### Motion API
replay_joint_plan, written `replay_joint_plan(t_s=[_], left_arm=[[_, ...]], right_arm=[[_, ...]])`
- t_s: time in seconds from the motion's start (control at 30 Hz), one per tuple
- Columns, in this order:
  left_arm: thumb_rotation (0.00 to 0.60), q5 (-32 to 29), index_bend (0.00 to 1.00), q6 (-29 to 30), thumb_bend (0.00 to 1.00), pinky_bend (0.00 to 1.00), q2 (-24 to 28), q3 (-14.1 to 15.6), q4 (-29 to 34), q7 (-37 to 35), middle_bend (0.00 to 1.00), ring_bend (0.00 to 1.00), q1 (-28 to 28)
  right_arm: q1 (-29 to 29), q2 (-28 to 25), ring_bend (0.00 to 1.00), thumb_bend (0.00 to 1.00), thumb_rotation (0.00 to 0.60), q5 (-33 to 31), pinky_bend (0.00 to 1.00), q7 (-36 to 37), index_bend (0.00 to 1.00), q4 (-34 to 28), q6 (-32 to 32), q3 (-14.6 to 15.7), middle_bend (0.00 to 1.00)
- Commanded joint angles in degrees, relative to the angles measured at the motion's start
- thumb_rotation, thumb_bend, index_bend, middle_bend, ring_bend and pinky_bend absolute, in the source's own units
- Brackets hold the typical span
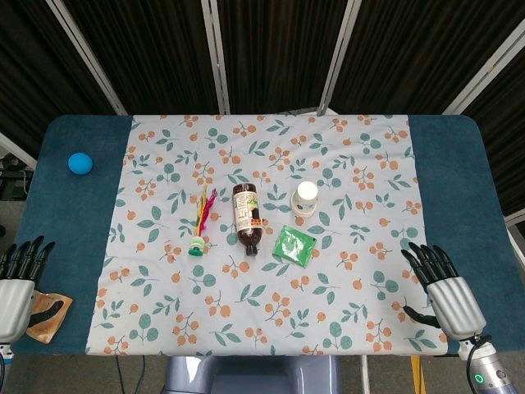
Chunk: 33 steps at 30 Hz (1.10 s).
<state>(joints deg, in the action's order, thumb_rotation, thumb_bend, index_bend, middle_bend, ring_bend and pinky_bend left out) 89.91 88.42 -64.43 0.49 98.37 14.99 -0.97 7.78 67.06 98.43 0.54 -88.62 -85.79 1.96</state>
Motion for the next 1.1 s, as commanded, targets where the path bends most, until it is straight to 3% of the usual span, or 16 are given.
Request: replay_joint_plan(t_s=[0.03, 0.87, 1.1], left_arm=[[0.6, -0.1, 0.0, 0.0, 0.06, 0.0, 0.0, 0.0, 0.0, -0.1, 0.0, 0.0, 0.0], [0.6, -0.4, 0.0, -1.1, 0.07, 0.0, 0.0, -0.1, 0.3, 1.1, 0.0, 0.0, -0.5], [0.6, -0.8, 0.0, -5.1, 0.07, 0.0, 0.4, -2.0, -1.1, 0.0, 0.0, 0.0, -4.2]], right_arm=[[0.0, 0.0, 0.0, 0.04, 0.6, 0.0, 0.0, 0.0, 0.0, 0.0, 0.0, 0.0, 0.0], [-0.2, -0.3, 0.0, 0.04, 0.6, -0.3, 0.0, 0.7, 0.0, 0.1, -0.2, -0.1, 0.0], [-0.2, -0.3, 0.0, 0.04, 0.6, -0.2, 0.0, 0.5, 0.0, 0.1, -0.1, 0.0, 0.0]])
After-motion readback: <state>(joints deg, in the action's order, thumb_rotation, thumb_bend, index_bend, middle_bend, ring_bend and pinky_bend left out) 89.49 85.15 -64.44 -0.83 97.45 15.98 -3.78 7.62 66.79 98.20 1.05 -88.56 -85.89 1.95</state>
